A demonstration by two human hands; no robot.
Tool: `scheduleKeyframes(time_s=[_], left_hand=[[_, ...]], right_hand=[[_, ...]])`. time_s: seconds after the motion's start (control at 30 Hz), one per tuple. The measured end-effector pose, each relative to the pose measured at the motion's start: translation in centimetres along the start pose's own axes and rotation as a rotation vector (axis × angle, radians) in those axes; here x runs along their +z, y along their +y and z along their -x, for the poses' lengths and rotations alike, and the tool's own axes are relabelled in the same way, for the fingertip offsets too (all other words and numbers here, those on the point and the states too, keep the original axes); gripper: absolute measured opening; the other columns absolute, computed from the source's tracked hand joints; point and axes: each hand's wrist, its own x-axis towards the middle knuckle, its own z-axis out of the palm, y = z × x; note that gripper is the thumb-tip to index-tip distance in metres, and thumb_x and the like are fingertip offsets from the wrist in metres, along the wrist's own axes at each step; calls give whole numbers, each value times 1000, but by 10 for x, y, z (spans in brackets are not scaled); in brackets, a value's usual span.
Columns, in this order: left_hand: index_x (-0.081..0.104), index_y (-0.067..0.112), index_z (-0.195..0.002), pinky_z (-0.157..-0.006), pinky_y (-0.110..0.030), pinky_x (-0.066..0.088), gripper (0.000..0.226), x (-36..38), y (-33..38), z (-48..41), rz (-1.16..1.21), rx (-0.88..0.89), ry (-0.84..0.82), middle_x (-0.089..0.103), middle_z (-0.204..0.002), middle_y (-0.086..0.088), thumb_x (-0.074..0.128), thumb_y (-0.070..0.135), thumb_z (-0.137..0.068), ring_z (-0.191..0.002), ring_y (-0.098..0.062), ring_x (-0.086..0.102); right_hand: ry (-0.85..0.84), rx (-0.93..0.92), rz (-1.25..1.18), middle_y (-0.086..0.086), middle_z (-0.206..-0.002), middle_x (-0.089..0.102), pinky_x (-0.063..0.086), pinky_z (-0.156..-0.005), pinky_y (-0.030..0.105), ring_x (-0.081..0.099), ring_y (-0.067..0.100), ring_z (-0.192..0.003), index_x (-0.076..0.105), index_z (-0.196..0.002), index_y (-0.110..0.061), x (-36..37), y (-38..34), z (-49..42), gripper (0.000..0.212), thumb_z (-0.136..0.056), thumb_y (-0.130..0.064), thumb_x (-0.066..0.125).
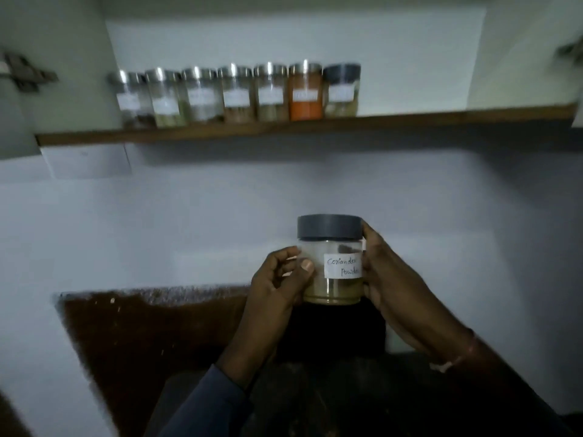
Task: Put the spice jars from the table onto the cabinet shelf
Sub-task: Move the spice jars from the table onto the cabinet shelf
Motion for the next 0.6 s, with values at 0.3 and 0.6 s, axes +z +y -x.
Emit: scheduleKeyframes(time_s=[0.3, 0.6], left_hand=[[59, 23, -109, -64, -31, 61, 33, 62, 147, -104, -261, 502, -108, 71, -101, 3, 62, 45, -83, -87, -10, 71], [65, 10, -95, -74, -32, 51, 30, 85, 178, -210, -878, 631, -123, 69, -84, -2, 53, 38, -96, -79, -13, 65]], right_hand=[[-34, -374, -31, 4, -131, 64, 54, -95, 39, 61, 22, -121, 47, -140, -30, -14, -166, -74, 61, -97, -61, 16], [83, -403, 198, 16, -121, 65, 59, -81, 46, 68, 29, -103, 53, -126, -26, -47, -200, -151, 29, -97, -28, 47]])
